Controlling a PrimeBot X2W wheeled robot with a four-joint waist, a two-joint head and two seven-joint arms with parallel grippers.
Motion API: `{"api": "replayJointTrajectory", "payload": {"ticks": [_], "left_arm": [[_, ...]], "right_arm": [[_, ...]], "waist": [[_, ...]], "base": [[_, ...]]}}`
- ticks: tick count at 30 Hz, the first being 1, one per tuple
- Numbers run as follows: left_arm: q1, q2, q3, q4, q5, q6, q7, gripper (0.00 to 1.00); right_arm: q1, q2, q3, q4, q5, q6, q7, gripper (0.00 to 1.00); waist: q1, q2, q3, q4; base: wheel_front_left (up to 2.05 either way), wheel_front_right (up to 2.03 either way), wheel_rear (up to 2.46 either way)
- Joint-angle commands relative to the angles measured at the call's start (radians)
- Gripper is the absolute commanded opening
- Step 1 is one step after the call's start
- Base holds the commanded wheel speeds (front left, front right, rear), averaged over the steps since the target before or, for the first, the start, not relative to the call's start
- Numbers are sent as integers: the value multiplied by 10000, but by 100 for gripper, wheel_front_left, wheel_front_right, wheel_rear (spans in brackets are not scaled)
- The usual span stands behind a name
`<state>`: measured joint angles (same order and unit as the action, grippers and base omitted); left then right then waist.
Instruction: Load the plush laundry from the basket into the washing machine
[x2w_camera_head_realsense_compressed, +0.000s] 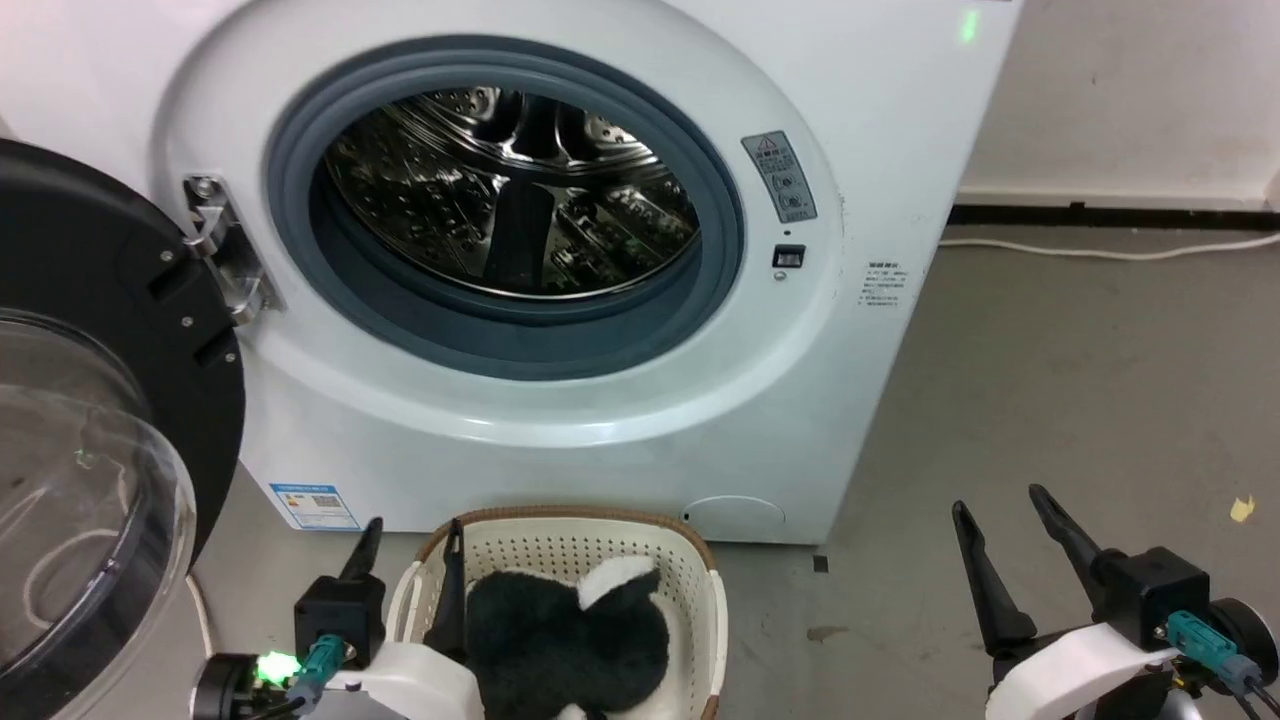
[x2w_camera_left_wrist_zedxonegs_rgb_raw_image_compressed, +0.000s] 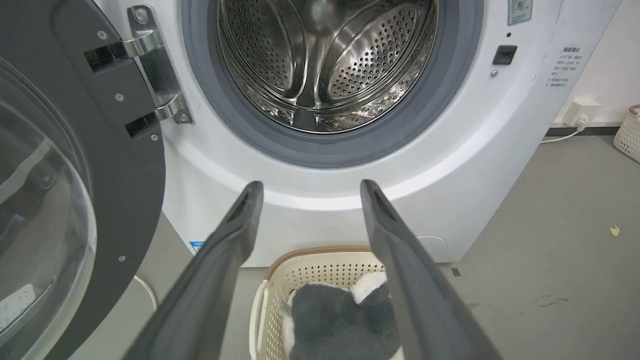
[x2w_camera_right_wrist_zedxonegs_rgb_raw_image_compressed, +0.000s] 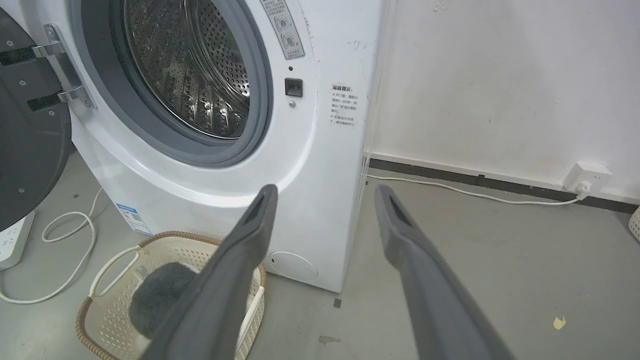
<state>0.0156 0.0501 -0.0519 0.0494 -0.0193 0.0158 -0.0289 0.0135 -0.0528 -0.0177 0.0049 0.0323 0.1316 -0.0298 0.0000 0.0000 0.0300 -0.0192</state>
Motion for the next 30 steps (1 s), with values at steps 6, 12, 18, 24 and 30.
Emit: {"api": "replayJointTrajectory", "payload": {"ticks": [6, 12, 18, 24, 30], "left_arm": [[-356, 2, -249, 644, -168, 74, -191, 100], [-696, 39, -383, 1255, -299, 119, -218, 100], [-1105, 95, -509, 1988, -527, 17, 68, 100], [-1505, 262, -706, 2834, -688, -121, 471, 100], [-1905, 318, -765, 3568, -973, -133, 635, 100]], "right_arm": [[-27, 5, 14, -24, 222, -2, -199, 100], [-119, 6, 4, -52, 496, -2, -325, 100], [-255, 7, 50, -14, 742, -3, -450, 100], [-398, 9, 138, 14, 1001, -3, -575, 100], [-523, 10, 140, 39, 1246, -4, -701, 100]], "waist": [[0, 0, 379, -217], [0, 0, 781, -439], [0, 0, 1185, -688], [0, 0, 1564, -947], [0, 0, 1944, -1159]], "base": [[0, 0, 0], [0, 0, 0], [0, 0, 0], [0, 0, 0], [0, 0, 0]]}}
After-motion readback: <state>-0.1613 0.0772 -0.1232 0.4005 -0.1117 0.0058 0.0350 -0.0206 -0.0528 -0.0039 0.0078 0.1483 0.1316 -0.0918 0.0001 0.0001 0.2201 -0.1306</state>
